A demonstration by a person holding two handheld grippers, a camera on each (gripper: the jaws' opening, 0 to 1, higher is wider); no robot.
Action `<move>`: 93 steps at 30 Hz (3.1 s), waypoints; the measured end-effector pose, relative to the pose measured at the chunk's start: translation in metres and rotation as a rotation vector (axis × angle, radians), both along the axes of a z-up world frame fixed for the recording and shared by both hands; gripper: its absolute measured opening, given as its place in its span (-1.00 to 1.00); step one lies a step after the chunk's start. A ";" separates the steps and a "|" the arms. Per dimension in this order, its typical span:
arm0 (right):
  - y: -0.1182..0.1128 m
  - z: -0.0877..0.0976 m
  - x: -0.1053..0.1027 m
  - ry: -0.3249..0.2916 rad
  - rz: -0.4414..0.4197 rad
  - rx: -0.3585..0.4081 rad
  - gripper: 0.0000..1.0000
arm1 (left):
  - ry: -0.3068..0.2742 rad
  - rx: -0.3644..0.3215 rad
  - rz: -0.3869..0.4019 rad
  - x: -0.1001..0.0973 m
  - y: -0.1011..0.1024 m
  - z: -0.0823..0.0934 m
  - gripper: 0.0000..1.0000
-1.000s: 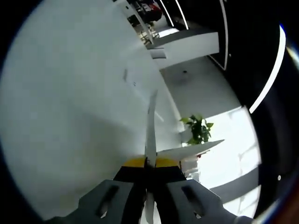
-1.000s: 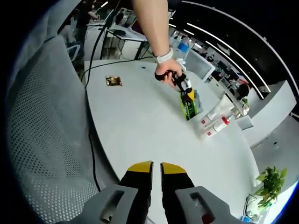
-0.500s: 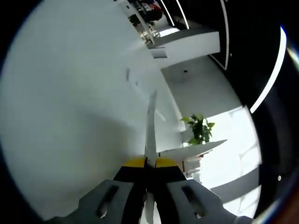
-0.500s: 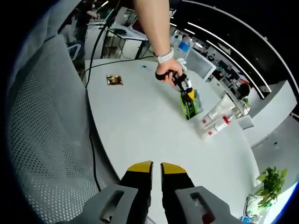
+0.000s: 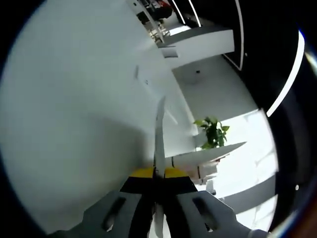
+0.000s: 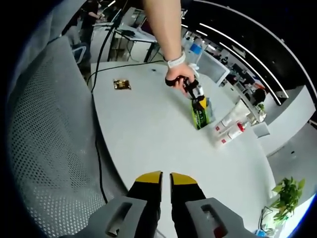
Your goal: Arrange the skincare products in the storage area until every visible bottle or jar stands upright without overlapping.
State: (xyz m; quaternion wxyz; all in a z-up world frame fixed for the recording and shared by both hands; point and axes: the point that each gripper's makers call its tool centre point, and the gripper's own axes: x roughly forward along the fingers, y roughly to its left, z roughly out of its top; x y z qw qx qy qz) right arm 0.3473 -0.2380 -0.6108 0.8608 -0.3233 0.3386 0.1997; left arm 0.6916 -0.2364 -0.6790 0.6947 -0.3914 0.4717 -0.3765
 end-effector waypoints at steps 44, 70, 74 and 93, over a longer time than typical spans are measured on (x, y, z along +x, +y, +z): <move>-0.003 -0.005 -0.002 0.026 0.003 -0.034 -1.00 | -0.131 0.395 -0.170 -0.004 0.000 -0.029 -0.78; -0.002 -0.002 0.000 0.009 -0.001 -0.028 -1.00 | -0.189 0.497 -0.232 0.004 0.010 -0.026 -0.52; -0.002 -0.002 0.000 0.008 -0.002 -0.028 -1.00 | -0.196 0.499 -0.216 0.009 0.013 -0.024 -0.51; 0.004 -0.002 0.000 0.010 0.046 -0.046 -0.88 | -0.402 0.473 -0.204 -0.006 0.069 0.040 -0.35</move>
